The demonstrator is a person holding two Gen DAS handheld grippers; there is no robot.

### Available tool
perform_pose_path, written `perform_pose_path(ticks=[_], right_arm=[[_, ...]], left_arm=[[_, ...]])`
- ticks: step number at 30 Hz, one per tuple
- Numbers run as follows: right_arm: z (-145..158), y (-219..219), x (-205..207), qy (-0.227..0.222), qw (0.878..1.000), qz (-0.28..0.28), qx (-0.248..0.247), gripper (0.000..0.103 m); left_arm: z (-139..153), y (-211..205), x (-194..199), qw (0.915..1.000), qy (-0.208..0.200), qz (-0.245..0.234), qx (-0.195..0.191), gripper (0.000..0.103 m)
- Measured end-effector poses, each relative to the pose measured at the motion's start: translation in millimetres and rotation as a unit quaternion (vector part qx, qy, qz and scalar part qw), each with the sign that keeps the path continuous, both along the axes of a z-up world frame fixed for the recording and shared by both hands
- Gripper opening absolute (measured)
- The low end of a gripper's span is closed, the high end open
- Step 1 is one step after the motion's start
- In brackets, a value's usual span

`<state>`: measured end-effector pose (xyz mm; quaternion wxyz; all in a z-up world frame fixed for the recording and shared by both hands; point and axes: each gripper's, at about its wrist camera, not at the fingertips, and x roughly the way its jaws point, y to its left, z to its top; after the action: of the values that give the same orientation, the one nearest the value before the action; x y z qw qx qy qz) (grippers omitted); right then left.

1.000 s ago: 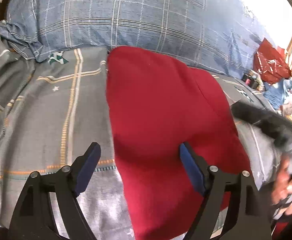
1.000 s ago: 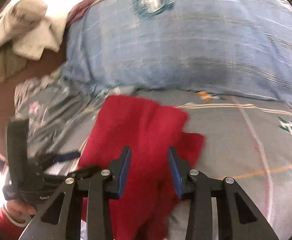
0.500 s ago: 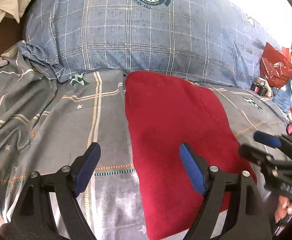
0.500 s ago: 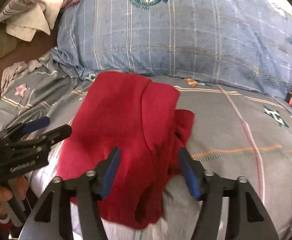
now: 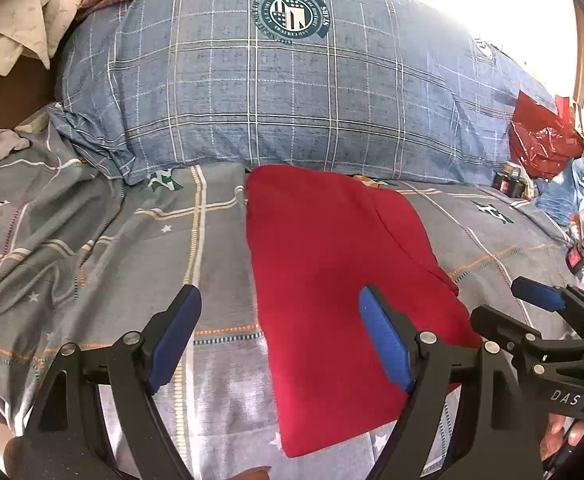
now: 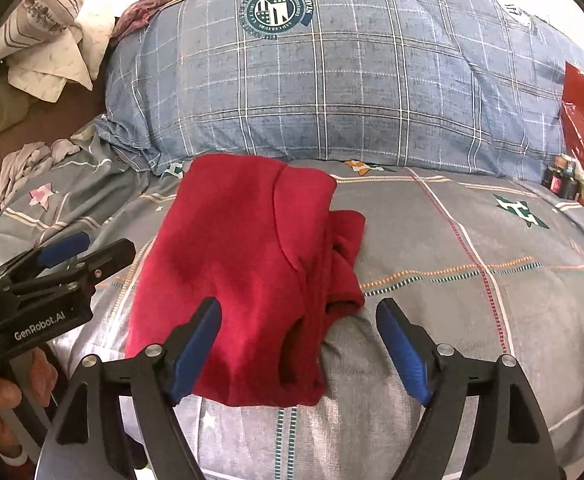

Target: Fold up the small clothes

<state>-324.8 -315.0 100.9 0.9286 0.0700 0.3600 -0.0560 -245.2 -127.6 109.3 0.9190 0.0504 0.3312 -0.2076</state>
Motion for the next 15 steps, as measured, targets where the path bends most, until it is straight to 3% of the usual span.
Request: perform_pose_path(ticks=[15], right_arm=[[-4,10,12,0.006,1.000,0.005,0.005,0.084]], left_arm=[[-3,9,1,0.9995,-0.005,0.024,0.018,0.082]])
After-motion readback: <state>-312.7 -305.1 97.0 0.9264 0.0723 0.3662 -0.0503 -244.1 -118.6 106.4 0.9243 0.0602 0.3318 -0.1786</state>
